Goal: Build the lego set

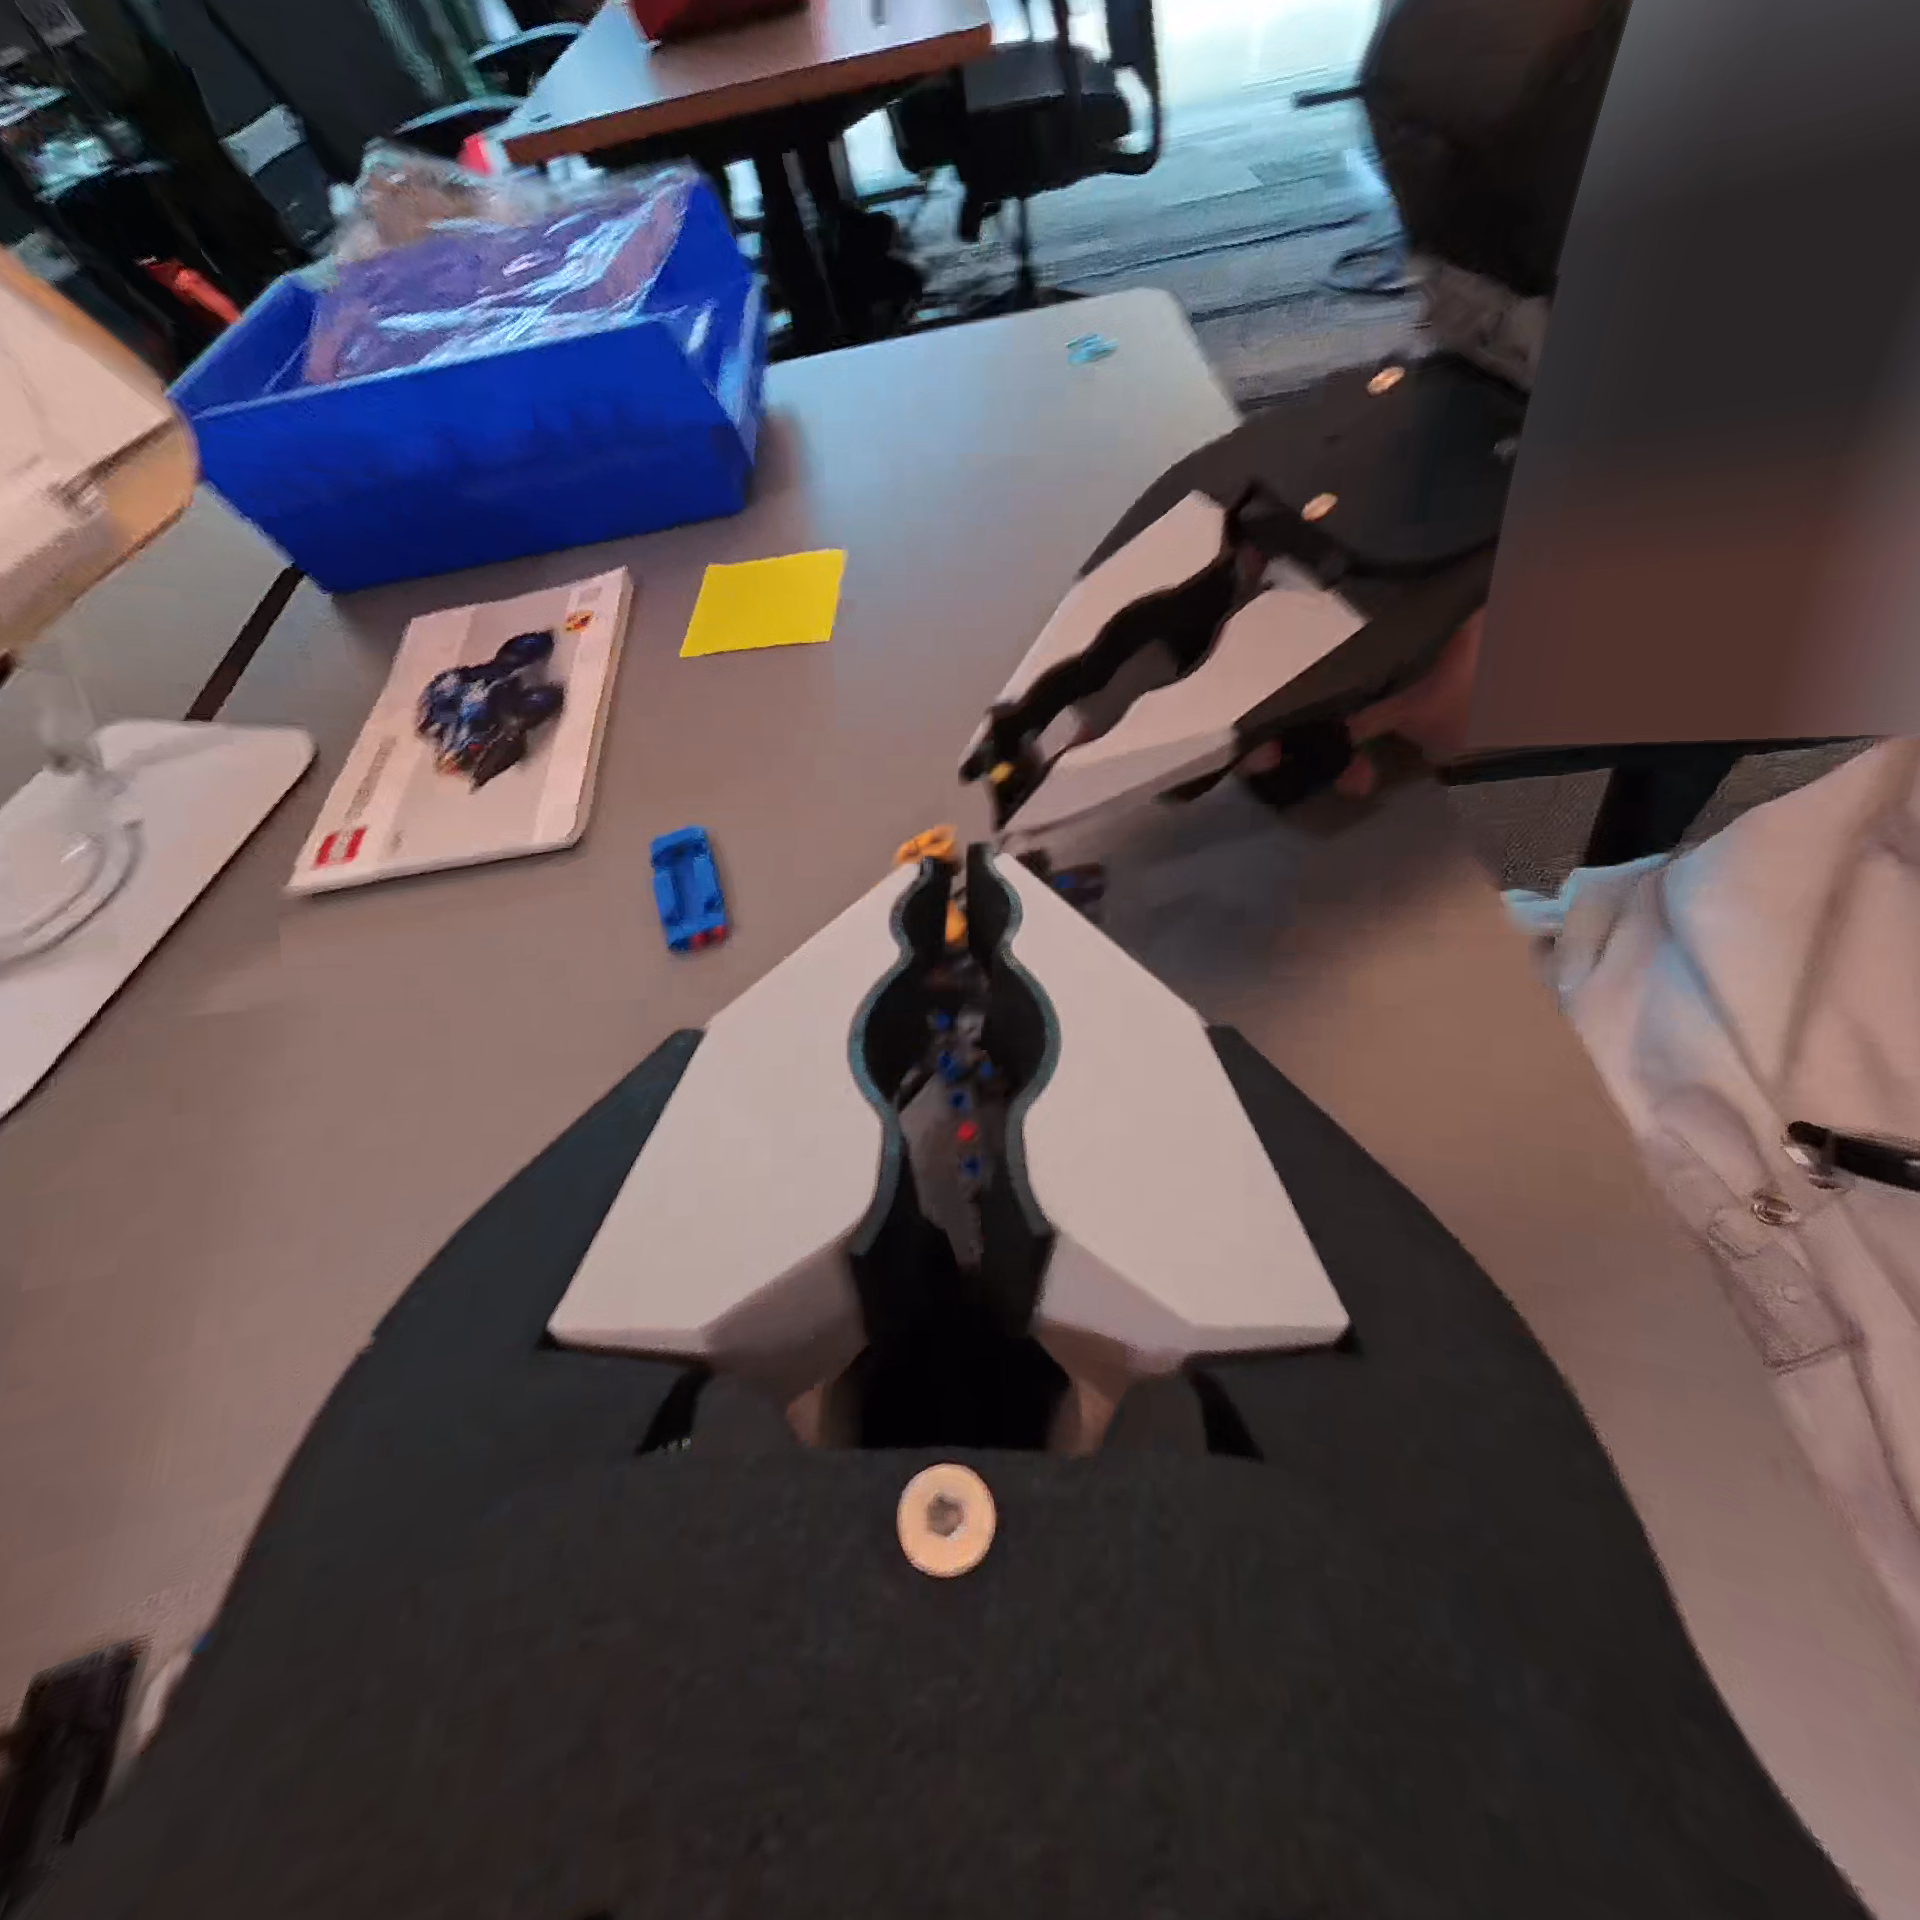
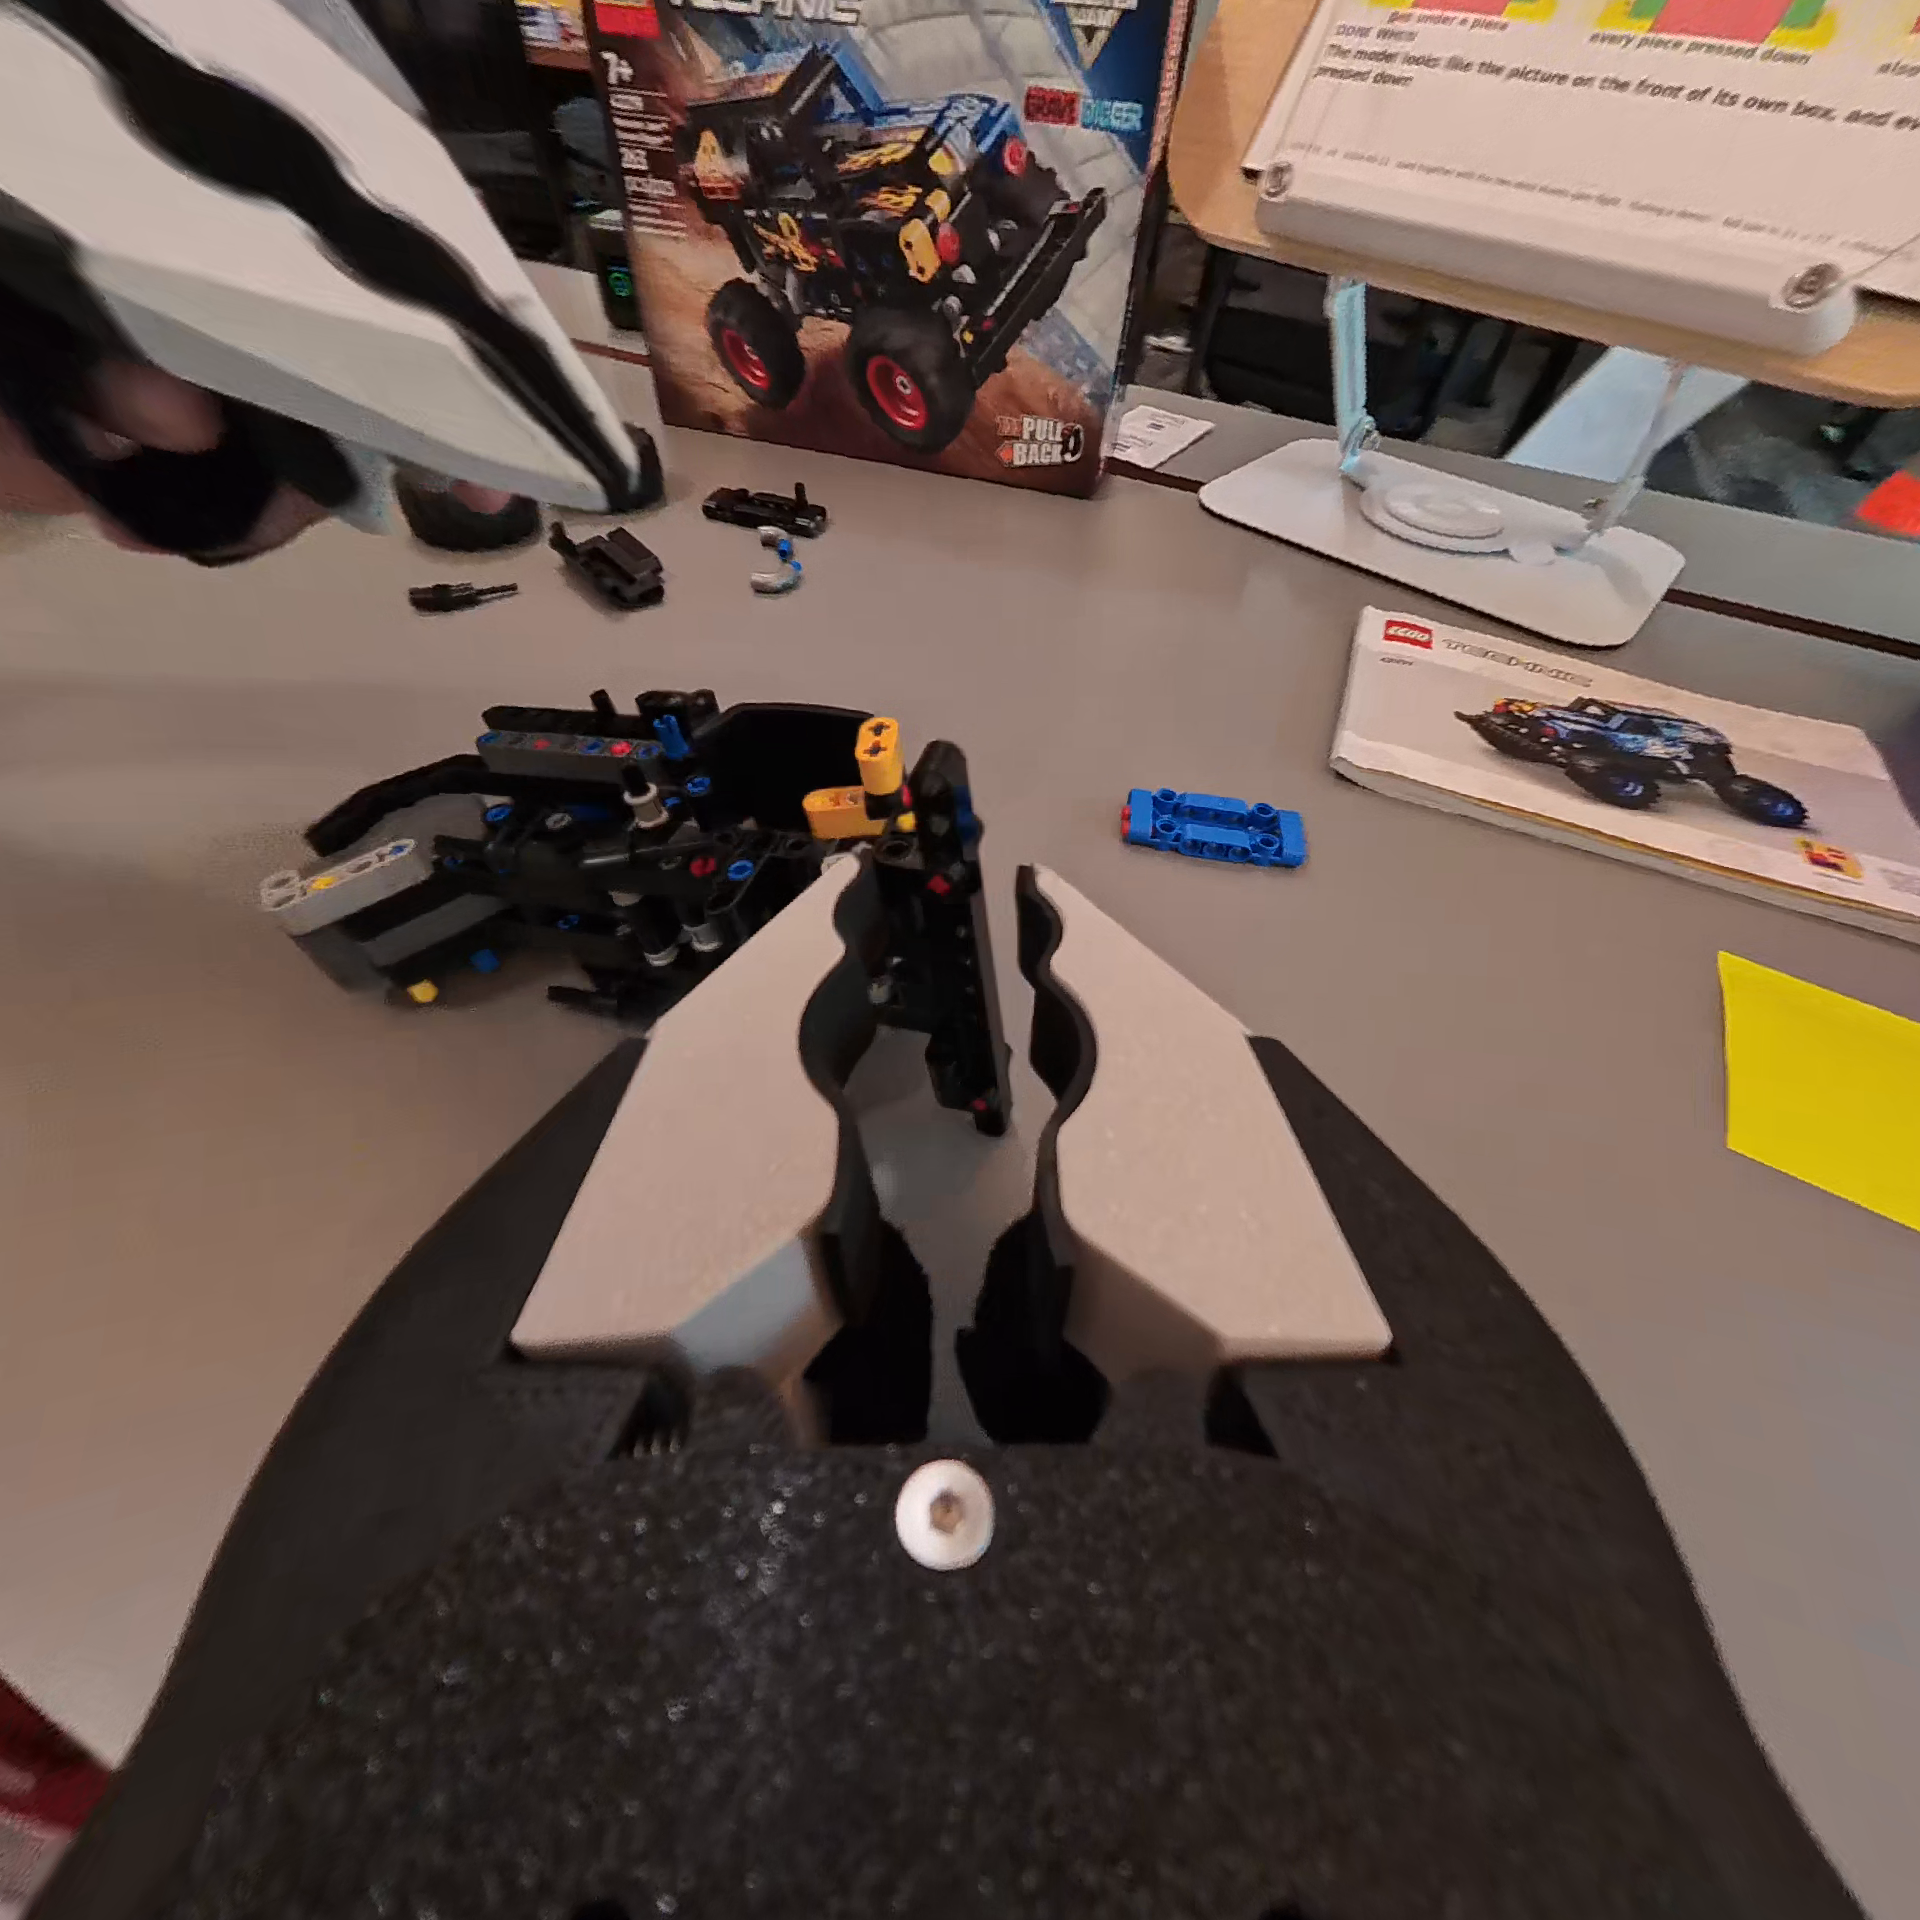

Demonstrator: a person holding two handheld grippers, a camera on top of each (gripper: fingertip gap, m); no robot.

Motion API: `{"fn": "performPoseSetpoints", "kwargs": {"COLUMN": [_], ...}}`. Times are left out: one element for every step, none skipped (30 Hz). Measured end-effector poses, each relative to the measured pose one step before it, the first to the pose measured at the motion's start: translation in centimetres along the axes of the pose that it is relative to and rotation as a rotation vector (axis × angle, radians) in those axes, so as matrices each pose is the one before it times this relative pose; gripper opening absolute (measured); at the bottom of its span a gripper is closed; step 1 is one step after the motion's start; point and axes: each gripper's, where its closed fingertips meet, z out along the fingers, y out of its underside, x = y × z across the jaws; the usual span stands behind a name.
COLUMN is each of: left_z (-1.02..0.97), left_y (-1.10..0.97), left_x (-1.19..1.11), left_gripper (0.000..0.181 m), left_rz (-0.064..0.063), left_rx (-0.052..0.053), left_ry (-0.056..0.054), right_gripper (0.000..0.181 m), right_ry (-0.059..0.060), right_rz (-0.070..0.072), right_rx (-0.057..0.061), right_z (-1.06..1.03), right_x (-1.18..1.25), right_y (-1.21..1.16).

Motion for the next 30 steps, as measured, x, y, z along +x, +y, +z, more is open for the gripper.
{"fn": "performPoseSetpoints", "kwargs": {"left_z": [-0.446,-0.518,-0.626,-0.753,-0.816,-0.735,-0.526,-0.289,-0.043,0.103,0.134,0.083,-0.024,-0.090,-0.112,-0.052,0.014,0.071,0.110,0.113,0.070,0.020,0.018,0.007,0.030,0.036,0.047,0.021,0.006,-0.007], "left_y": [1.306,1.265,1.168,0.956,0.629,0.412,0.275,0.071,-0.144,-0.064,0.133,0.131,0.033,-0.097,-0.151,-0.083,0.028,0.101,0.137,0.146,0.092,0.038,0.068,0.104,0.103,0.102,0.117,0.071,-0.002,-0.020], "left_x": [-0.827,-0.581,-0.385,-0.442,-0.506,-0.454,-0.471,-0.299,0.068,0.236,0.167,0.137,0.191,0.060,-0.174,-0.188,0.015,0.046,-0.103,-0.064,0.086,0.067,-0.056,0.004,0.128,0.181,0.188,0.173,0.054,-0.138], "left_gripper": [0.003,0.004,0.004,0.004,0.004,0.005,0.005,0.005,0.006,0.007,0.008,0.013,0.021,0.028,0.030,0.031,0.031,0.032,0.036,0.041,0.043,0.043,0.044,0.043,0.043,0.043,0.043,0.045,0.047,0.050], "left_rz": [-0.0105,-0.0130,-0.0165,-0.0194,-0.0222,-0.0220,-0.0213,-0.0208,-0.0258,-0.0292,-0.0228,-0.0143,-0.0073,-0.0027,0.0002,0.0010,0.0008,-0.0017,-0.0055,-0.0057,-0.0026,-0.0008,-0.0005,0.0011,0.0036,0.0036,0.0023,0.0016,-0.0003,-0.0041], "left_rx": [-0.0114,-0.0081,-0.0006,0.0145,0.0341,0.0376,0.0293,0.0298,0.0336,0.0181,-0.0066,-0.0115,-0.0014,0.0086,0.0123,0.0065,-0.0017,-0.0067,-0.0103,-0.0112,-0.0071,-0.0027,-0.0042,-0.0069,-0.0065,-0.0074,-0.0080,-0.0046,0.0000,0.0009], "left_ry": [-0.0553,-0.0404,-0.0333,-0.0415,-0.0439,-0.0343,-0.0278,-0.0097,0.0202,0.0355,0.0298,0.0230,0.0209,0.0063,-0.0131,-0.0150,0.0005,0.0048,-0.0034,-0.0005,0.0088,0.0053,-0.0048,-0.0018,0.0065,0.0092,0.0109,0.0114,0.0046,-0.0077], "right_gripper": [0.027,0.029,0.029,0.029,0.028,0.028,0.028,0.028,0.028,0.028,0.029,0.029,0.029,0.029,0.028,0.028,0.028,0.028,0.029,0.029,0.029,0.029,0.028,0.028,0.028,0.028,0.028,0.028,0.028,0.028], "right_ry": [-0.0308,-0.0287,-0.0302,-0.0320,-0.0269,-0.0212,-0.0209,-0.0102,-0.0046,-0.0078,0.0010,0.0033,-0.0015,-0.0070,-0.0074,-0.0067,-0.0054,-0.0154,-0.0190,-0.0150,-0.0053,0.0047,0.0083,0.0038,-0.0054,-0.0016,0.0003,0.0046,0.0016,-0.0002], "right_rz": [-0.0086,-0.0130,-0.0093,0.0037,0.0152,0.0261,0.0275,0.0194,0.0059,-0.0019,-0.0007,0.0023,0.0046,0.0088,0.0155,0.0223,0.0303,0.0287,0.0222,0.0135,0.0060,0.0008,-0.0001,0.0056,0.0049,0.0059,0.0024,-0.0010,-0.0081,-0.0145], "right_rx": [0.0025,0.0036,0.0063,0.0220,0.0279,0.0201,0.0183,0.0162,0.0281,0.0402,0.0431,0.0449,0.0462,0.0409,0.0270,0.0110,-0.0045,-0.0113,-0.0084,-0.0012,0.0026,0.0062,0.0066,0.0025,0.0005,-0.0019,-0.0010,-0.0015,-0.0009,-0.0014], "right_z": [-0.352,-0.423,-0.491,-0.551,-0.535,-0.396,-0.264,-0.211,-0.297,-0.410,-0.483,-0.552,-0.553,-0.471,-0.282,-0.106,0.028,0.099,0.079,0.008,-0.049,-0.065,-0.065,-0.048,-0.024,-0.018,-0.018,-0.007,-0.012,0.016], "right_x": [-0.063,-0.024,-0.027,-0.055,0.006,0.063,-0.003,0.044,0.008,-0.114,0.004,0.088,0.059,0.031,0.110,0.181,0.251,0.103,-0.004,-0.062,-0.005,0.078,0.103,0.027,-0.082,-0.042,-0.013,0.010,-0.079,-0.156], "right_y": [0.095,0.092,0.083,-0.152,-0.258,-0.195,-0.210,-0.186,-0.342,-0.492,-0.530,-0.547,-0.578,-0.525,-0.344,-0.150,0.057,0.147,0.106,0.012,-0.035,-0.079,-0.090,-0.014,0.005,0.031,0.023,0.025,0.017,0.026]}}
